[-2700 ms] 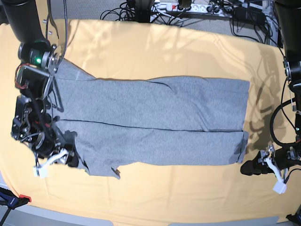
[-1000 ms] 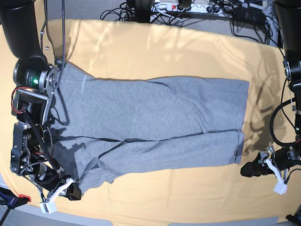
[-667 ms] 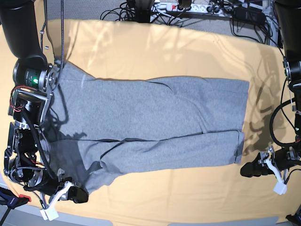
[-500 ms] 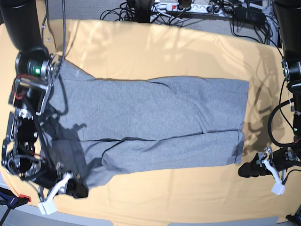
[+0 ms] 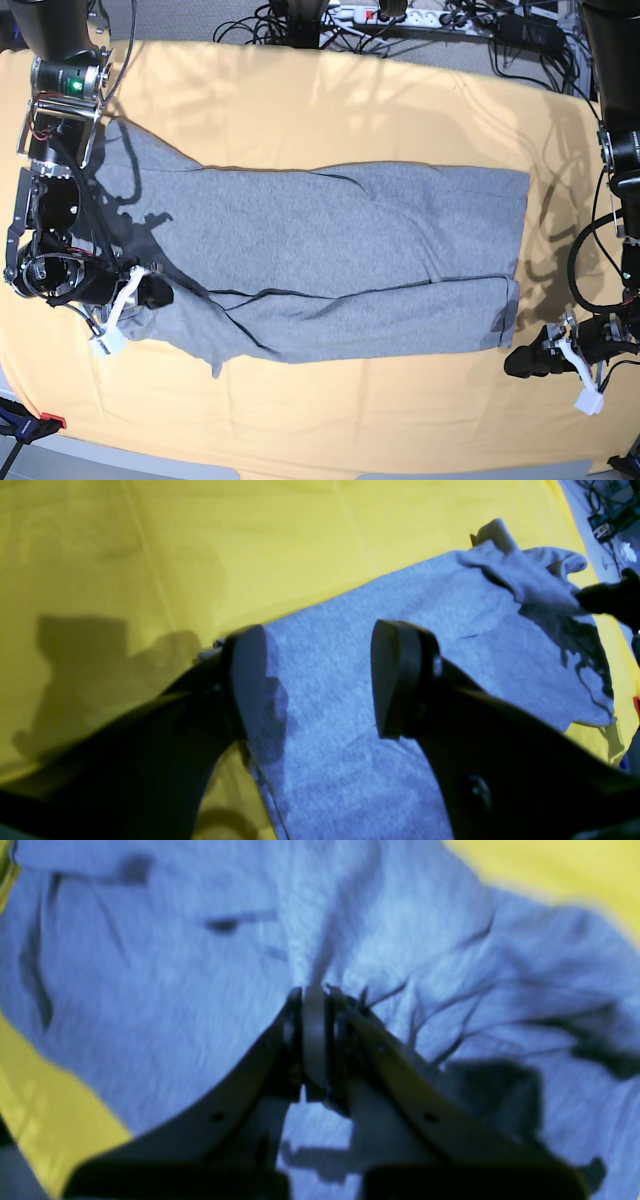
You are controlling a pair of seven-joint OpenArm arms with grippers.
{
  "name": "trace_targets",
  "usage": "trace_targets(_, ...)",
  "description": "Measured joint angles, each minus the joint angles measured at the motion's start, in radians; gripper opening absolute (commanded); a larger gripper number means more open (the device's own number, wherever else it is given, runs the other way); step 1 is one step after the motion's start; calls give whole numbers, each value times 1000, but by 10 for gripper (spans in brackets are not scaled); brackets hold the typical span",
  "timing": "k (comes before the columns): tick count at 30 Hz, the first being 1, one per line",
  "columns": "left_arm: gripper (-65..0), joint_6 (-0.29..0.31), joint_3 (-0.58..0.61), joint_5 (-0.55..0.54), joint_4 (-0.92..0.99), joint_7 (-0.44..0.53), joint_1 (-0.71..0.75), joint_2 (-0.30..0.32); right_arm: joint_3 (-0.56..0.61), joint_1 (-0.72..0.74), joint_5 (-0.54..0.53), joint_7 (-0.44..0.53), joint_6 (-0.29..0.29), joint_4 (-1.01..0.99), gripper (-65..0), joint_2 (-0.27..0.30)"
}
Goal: Layout the t-shirt on the table in an organized manner, then fold the t-shirt properly
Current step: 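Drag the held shirt edge along the table with the right gripper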
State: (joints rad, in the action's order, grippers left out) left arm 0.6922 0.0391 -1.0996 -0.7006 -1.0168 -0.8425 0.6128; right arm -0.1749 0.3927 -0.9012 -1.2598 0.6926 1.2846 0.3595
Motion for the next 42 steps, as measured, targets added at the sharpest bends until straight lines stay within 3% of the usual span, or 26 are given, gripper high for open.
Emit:
trace_targets(5, -303, 0, 0, 0, 0, 0, 0, -3, 0, -5, -159, -143, 0, 1, -650, 9)
trace_targets(7, -303, 0, 0, 0, 0, -1, 0, -9, 0, -5, -204, -148, 0, 6, -637, 18)
trace_targets(10, -303, 0, 0, 0, 0, 0, 0, -14, 0, -5, -256, -149, 0, 26, -520, 37)
trace_targets(14, -303, 0, 0, 0, 0, 0, 0, -13, -13, -3, -402, -155, 0, 93, -350, 71)
trace_targets(17, -303, 0, 0, 0, 0, 0, 0, -13, -48, 13, -430, -91, 1, 127, -315, 75)
trace_targets(19, -303, 0, 0, 0, 0, 0, 0, -12, -63, 11, -397, 23, 1, 128, -316, 75)
trace_targets(23, -303, 0, 0, 0, 0, 0, 0, -12, -64, 8, -34, 216, 0, 108, -316, 32)
trace_targets(26, -303, 0, 0, -1, 0, 0, 0, -12, -63, 6, 119, 307, -48, 53, -315, -20)
trace_targets(32, -303, 0, 0, -1, 0, 0, 0, -12, -63, 7, 141, 358, -159, -95, -256, -42)
trace_targets(37, -303, 0, 0, 0, 0, 0, 0, -12, -64, 6, 88, 383, -161, -250, -256, -46)
trace_targets(42, -303, 0, 0, 0, 0, 0, 0, -12, -64, 6, -5, 382, -98, -326, -256, -47)
